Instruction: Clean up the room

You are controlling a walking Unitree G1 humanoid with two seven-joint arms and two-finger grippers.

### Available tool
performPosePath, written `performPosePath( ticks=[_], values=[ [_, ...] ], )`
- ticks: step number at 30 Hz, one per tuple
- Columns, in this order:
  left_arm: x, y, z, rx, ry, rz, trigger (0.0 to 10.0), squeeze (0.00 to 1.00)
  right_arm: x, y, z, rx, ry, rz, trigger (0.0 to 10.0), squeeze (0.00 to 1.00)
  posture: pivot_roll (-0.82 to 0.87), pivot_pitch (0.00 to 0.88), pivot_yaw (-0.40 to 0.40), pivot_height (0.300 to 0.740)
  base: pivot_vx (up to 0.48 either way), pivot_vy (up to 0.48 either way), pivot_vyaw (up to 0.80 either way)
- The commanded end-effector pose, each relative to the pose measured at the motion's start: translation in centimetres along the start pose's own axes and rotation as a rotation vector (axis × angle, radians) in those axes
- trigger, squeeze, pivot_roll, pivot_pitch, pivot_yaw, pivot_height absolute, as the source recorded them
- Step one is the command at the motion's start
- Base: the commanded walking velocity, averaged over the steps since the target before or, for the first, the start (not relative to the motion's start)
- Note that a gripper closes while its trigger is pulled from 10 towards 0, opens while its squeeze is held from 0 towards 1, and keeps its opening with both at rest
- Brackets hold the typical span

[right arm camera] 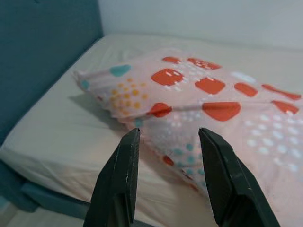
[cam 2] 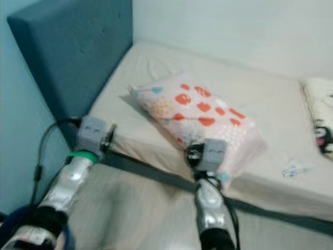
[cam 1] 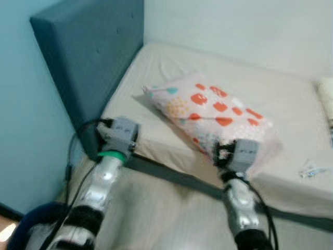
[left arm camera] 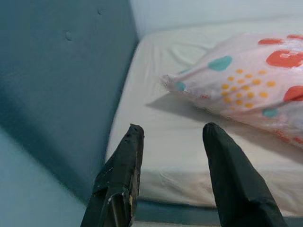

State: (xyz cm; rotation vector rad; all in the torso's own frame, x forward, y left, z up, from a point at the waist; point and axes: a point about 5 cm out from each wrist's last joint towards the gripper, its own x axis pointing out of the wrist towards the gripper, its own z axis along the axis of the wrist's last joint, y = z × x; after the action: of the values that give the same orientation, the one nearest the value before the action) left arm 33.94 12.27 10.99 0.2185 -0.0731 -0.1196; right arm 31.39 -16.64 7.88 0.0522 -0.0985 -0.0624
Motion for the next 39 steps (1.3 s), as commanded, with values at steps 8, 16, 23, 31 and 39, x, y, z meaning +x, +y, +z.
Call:
performPosePath(
  ticks=[8, 16, 23, 31, 39],
  values=[
    [0.0, -1.1, 0.2, 0.004, -0.016, -0.040, 10.0, 0.00, -0.4, -1.2, -0.5, -0.004, 0.021, -0.043, 10.0, 0.00, -0.12, 0.034, 0.023, 0.740, 0.480, 0.000, -0.35],
    [0.1, -1.1, 0.3, 0.003, -0.017, -0.044, 10.0, 0.00, -0.3, -1.2, -0.5, -0.004, 0.022, -0.044, 10.0, 0.00, -0.12, 0.032, 0.024, 0.740, 0.480, 0.000, 0.00],
    [0.0, -1.5, 0.3, 0.011, -0.019, -0.066, 10.0, 0.00, -0.2, -1.3, -0.5, -0.004, 0.025, -0.045, 10.0, 0.00, -0.12, 0.029, 0.024, 0.740, 0.391, 0.000, 0.00],
    [-0.5, -3.1, 0.0, -0.021, 0.013, -0.205, 10.0, 0.00, -0.2, -1.4, -0.6, 0.002, 0.028, -0.053, 10.0, 0.00, -0.12, 0.026, 0.023, 0.740, 0.105, 0.000, -0.66],
    [-0.4, -3.4, 1.6, -0.131, -0.018, -0.241, 10.0, 0.00, -0.1, -1.5, -0.5, 0.001, 0.025, -0.055, 10.0, 0.00, -0.12, 0.023, 0.025, 0.740, 0.000, 0.000, -0.73]
  ],
)
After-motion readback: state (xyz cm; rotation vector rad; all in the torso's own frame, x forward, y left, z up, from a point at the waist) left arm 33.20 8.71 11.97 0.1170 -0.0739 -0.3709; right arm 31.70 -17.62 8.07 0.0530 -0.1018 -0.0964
